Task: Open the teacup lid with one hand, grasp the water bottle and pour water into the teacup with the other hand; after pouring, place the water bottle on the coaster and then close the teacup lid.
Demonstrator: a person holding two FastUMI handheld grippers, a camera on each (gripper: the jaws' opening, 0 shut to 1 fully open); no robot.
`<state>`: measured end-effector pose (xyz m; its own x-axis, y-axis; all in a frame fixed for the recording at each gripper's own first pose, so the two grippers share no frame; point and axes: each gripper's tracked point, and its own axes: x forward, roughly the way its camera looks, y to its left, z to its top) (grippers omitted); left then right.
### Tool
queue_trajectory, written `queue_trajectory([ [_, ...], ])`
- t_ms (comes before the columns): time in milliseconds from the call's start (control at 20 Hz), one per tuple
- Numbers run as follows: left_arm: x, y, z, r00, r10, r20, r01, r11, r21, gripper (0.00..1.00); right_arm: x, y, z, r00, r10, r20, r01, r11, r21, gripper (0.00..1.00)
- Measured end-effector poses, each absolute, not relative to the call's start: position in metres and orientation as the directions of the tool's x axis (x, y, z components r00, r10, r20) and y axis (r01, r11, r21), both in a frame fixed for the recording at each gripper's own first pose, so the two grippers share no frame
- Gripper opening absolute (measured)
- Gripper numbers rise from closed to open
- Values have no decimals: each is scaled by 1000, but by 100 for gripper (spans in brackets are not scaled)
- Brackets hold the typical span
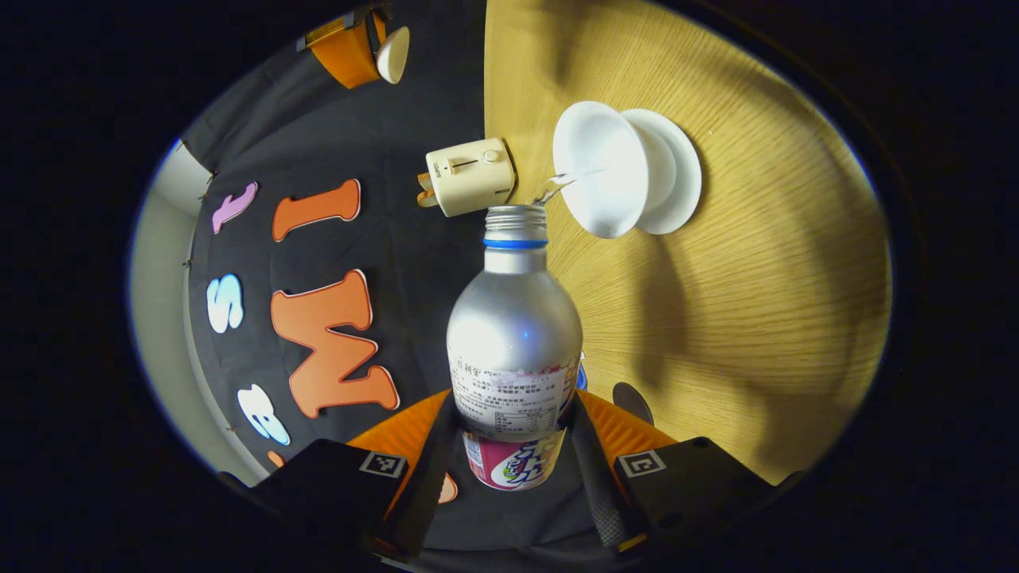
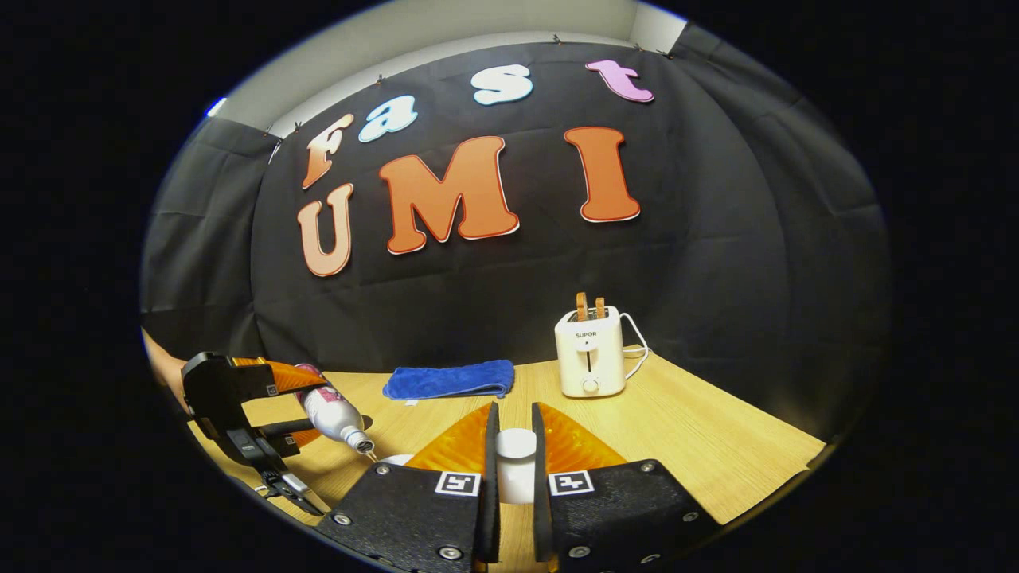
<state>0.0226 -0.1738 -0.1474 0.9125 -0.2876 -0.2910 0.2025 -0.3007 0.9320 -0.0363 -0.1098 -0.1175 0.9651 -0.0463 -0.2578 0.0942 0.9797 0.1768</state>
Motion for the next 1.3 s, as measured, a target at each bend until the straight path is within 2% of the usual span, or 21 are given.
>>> queue_trajectory([
  [500,33,-196,-122,913,-329,-240,119,-346,930,80,-36,-111,-104,974,-42,-224,83,981,176,17],
  [600,34,-199,-123,912,-333,-238,110,-361,926,84,-35,-112,-104,974,-43,-223,82,982,172,17],
  [650,35,-200,-125,912,-334,-239,109,-365,925,81,-37,-113,-104,974,-45,-222,84,982,170,17],
  [1300,36,-203,-137,910,-311,-274,113,-449,886,83,-36,-116,-110,973,-42,-226,82,982,171,17],
])
